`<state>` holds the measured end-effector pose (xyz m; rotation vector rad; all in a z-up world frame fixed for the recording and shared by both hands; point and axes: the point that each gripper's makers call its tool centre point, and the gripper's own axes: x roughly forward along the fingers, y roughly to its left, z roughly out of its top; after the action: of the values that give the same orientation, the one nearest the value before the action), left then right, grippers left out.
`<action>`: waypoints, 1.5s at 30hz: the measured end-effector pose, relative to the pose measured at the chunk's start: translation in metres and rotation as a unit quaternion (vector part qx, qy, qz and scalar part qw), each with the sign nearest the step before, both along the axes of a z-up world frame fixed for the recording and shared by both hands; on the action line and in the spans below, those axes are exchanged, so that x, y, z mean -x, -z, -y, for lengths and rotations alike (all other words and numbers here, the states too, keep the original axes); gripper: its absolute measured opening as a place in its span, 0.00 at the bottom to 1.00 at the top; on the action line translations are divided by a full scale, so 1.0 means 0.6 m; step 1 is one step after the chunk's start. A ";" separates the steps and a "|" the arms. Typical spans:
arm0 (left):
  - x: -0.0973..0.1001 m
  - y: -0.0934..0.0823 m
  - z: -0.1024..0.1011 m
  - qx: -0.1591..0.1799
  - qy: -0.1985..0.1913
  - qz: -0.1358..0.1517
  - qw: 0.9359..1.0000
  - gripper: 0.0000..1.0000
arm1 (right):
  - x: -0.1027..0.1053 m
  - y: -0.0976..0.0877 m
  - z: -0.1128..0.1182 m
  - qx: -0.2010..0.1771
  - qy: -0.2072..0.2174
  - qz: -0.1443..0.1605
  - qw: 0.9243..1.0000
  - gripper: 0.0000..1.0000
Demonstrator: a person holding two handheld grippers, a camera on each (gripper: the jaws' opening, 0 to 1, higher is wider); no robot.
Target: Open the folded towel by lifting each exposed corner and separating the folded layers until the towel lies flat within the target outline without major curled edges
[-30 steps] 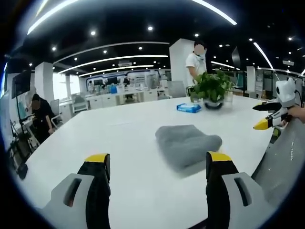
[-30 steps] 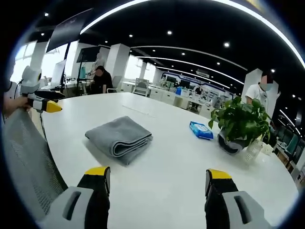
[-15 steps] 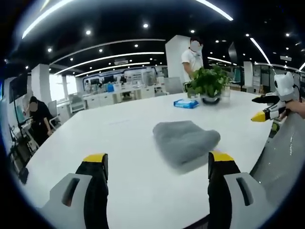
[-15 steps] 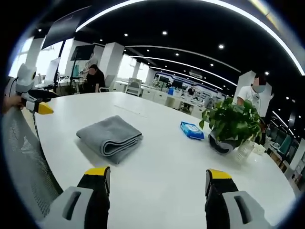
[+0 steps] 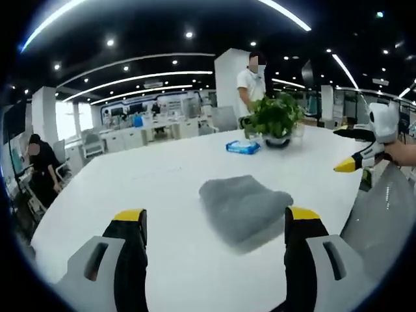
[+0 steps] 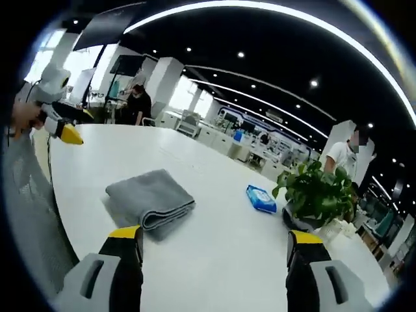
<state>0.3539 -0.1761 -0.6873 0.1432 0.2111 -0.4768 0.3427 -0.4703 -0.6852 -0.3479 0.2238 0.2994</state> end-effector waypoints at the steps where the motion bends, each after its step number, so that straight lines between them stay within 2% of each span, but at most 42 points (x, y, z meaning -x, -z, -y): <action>1: -0.004 0.000 0.008 -0.003 0.010 -0.001 1.000 0.88 | -0.008 -0.006 0.000 -0.017 0.003 0.003 1.000 0.95; 3: -0.015 -0.003 0.023 -0.022 0.025 0.005 0.999 0.87 | -0.027 -0.019 -0.001 -0.042 0.008 0.015 0.999 0.97; 5: -0.022 0.002 0.041 -0.056 0.051 0.006 0.997 0.87 | -0.044 -0.026 -0.005 -0.031 0.011 0.024 0.999 0.99; 8: -0.026 0.005 0.063 -0.107 0.079 0.017 0.991 0.85 | -0.061 -0.032 -0.024 -0.033 0.001 0.023 0.999 0.98; 10: -0.025 0.009 0.077 -0.124 0.097 0.018 0.987 0.84 | -0.067 -0.036 -0.038 -0.037 -0.012 0.022 0.999 0.97; 14: -0.021 0.010 0.103 -0.116 0.118 0.002 0.986 0.76 | -0.073 -0.045 -0.056 -0.003 -0.046 0.005 0.999 0.89; 18: -0.022 0.001 0.117 -0.101 0.128 -0.002 0.987 0.71 | -0.084 -0.058 -0.046 0.020 -0.064 -0.012 0.998 0.87; 21: -0.024 -0.002 0.124 -0.098 0.138 -0.009 0.986 0.68 | -0.092 -0.062 -0.035 0.059 -0.082 -0.036 0.994 0.86; 25: -0.029 0.005 0.128 -0.130 0.155 -0.012 0.979 0.62 | -0.107 -0.086 -0.039 0.055 -0.101 -0.036 0.993 0.78; 27: -0.032 0.013 0.132 -0.145 0.160 -0.015 0.976 0.61 | -0.116 -0.086 -0.044 0.054 -0.101 -0.034 0.993 0.78; 29: -0.033 0.020 0.138 -0.150 0.164 -0.019 0.975 0.61 | -0.121 -0.079 -0.053 0.050 -0.095 -0.038 0.993 0.74; 30: -0.034 0.025 0.141 -0.149 0.164 -0.024 0.975 0.59 | -0.121 -0.065 -0.054 0.044 -0.082 -0.054 0.994 0.70; 31: -0.034 0.030 0.146 -0.148 0.166 -0.027 0.974 0.58 | -0.121 -0.048 -0.058 0.033 -0.069 -0.071 0.995 0.63; 32: -0.033 0.035 0.149 -0.150 0.168 -0.028 0.974 0.58 | -0.124 -0.036 -0.071 0.006 -0.066 -0.072 0.995 0.59; 34: -0.037 0.046 0.153 -0.165 0.167 -0.027 0.972 0.56 | -0.126 -0.007 -0.091 -0.030 -0.056 -0.083 0.994 0.56; 36: -0.044 0.056 0.155 -0.176 0.164 -0.026 0.970 0.49 | -0.128 0.010 -0.104 -0.041 -0.057 -0.076 0.995 0.56; 38: -0.053 0.067 0.156 -0.172 0.159 -0.030 0.972 0.42 | -0.128 0.029 -0.116 -0.053 -0.059 -0.079 0.994 0.53; 40: -0.064 0.082 0.156 -0.140 0.138 -0.049 0.979 0.41 | -0.124 0.048 -0.126 -0.064 -0.064 -0.083 0.992 0.46; 42: -0.070 0.091 0.156 -0.128 0.129 -0.055 0.982 0.40 | -0.120 0.061 -0.132 -0.070 -0.072 -0.082 0.992 0.41; 43: -0.073 0.095 0.156 -0.119 0.121 -0.057 0.984 0.40 | -0.114 0.068 -0.137 -0.075 -0.082 -0.087 0.990 0.41; 44: -0.074 0.099 0.157 -0.119 0.120 -0.055 0.984 0.39 | -0.109 0.070 -0.145 -0.095 -0.090 -0.082 0.988 0.41; 45: -0.074 0.105 0.158 -0.118 0.115 -0.055 0.985 0.38 | -0.104 0.074 -0.141 -0.095 -0.088 -0.076 0.989 0.41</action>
<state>0.3983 -0.2709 -0.7502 0.3753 0.3627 -0.6902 0.4051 -0.3855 -0.7296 -0.1568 0.3119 0.5179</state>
